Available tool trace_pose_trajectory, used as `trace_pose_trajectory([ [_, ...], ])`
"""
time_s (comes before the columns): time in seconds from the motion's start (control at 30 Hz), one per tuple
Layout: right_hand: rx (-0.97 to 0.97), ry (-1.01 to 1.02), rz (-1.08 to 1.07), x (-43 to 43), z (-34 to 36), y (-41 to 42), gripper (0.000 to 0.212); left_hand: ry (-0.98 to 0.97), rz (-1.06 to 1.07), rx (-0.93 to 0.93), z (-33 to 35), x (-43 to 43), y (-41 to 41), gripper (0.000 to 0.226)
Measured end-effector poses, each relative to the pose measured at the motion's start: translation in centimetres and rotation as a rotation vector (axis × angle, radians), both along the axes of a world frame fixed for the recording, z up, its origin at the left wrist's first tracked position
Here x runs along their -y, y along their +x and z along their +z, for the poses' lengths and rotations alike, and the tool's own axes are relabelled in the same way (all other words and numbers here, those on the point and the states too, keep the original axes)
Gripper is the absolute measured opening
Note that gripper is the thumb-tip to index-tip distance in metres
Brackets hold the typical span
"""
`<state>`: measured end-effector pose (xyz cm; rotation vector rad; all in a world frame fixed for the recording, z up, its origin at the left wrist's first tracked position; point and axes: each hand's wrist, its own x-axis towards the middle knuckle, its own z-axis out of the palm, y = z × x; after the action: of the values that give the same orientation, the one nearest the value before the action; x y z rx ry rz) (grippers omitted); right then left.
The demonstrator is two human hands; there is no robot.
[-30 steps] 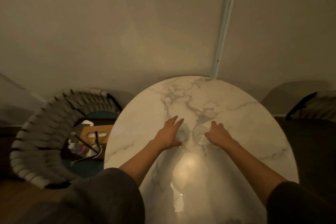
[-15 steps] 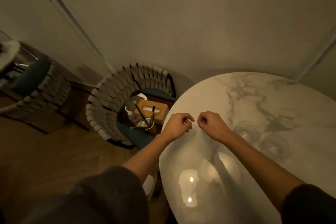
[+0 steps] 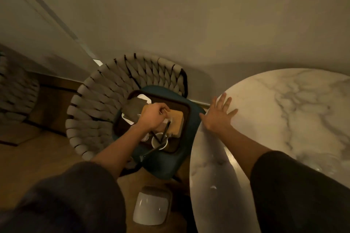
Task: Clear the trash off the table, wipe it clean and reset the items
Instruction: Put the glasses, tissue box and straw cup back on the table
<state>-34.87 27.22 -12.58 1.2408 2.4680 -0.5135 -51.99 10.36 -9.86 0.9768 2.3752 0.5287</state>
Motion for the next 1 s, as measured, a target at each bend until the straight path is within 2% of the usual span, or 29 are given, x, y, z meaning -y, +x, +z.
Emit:
trace_pose_trajectory([
  [0.1, -0.029, 0.148, 0.009, 0.3, -1.8, 0.3, 0.09, -0.052, -0.09, -0.025, -3.1, -2.8, -3.6, 0.02],
  [0.3, -0.02, 0.185, 0.008, 0.6, -3.1, 0.0, 0.086, -0.32, -0.295, -0.015, -10.3, -6.0, -7.1, 0.045],
  [0.47, 0.016, 0.217, 0.0, 0.4, -3.5, 0.1, 0.082, -0.586, -0.596, -0.102, -13.6, -7.3, -8.4, 0.073],
  [0.57, 0.028, 0.219, -0.001, 0.5, -3.5, -0.2, 0.081, -0.679, -0.665, -0.113, -15.2, -7.2, -9.3, 0.074],
  [0.73, 0.057, 0.217, -0.004, 0.6, -3.5, -0.2, 0.079, -0.683, -0.65, -0.118, -16.5, -7.3, -10.1, 0.059],
  [0.83, 0.062, 0.231, -0.008, 0.5, -3.6, -0.3, 0.078, -0.668, -0.659, -0.12, -16.8, -7.5, -10.7, 0.059],
  [1.0, 0.072, 0.239, 0.009, 0.4, -3.9, -0.1, 0.077, -0.545, -0.595, -0.175, -14.3, -8.3, -12.3, 0.051],
])
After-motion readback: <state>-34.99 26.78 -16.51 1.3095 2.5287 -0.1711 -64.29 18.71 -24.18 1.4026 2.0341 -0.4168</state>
